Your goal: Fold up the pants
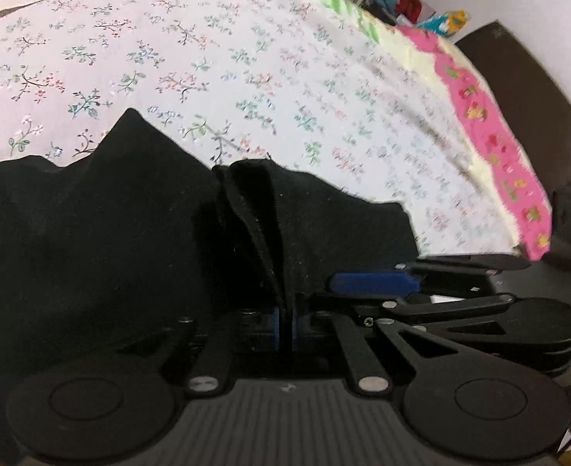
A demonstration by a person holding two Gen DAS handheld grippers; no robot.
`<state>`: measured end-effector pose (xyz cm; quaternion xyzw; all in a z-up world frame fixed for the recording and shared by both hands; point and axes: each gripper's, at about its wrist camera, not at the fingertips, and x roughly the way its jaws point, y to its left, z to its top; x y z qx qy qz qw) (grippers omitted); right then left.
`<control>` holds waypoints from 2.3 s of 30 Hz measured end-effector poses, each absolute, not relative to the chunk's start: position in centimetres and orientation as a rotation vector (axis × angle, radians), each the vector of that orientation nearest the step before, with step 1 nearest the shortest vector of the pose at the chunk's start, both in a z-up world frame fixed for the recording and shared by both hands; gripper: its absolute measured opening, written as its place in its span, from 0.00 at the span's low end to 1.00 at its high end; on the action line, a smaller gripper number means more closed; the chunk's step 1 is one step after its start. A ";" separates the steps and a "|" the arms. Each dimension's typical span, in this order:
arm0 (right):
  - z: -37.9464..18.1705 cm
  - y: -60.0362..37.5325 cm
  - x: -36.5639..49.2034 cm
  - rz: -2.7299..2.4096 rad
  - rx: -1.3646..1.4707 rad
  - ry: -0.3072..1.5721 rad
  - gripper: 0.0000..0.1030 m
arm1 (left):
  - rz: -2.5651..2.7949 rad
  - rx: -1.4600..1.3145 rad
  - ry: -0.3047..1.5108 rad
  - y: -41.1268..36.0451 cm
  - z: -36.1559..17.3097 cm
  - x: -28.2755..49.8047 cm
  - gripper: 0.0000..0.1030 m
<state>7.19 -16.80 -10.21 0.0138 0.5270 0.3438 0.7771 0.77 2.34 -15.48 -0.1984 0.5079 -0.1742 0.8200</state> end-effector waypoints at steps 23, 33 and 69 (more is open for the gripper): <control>-10.0 -15.2 8.2 0.742 0.003 1.156 0.16 | -0.270 -0.356 1.107 3.2 -17.2 2.0 0.50; -11.2 -16.3 8.8 0.735 -0.008 1.199 0.17 | -0.315 -0.388 1.107 3.2 -19.9 4.0 0.80; -12.4 -13.0 7.3 0.852 0.011 1.235 0.00 | -0.455 -0.480 1.057 3.5 -16.1 2.4 0.16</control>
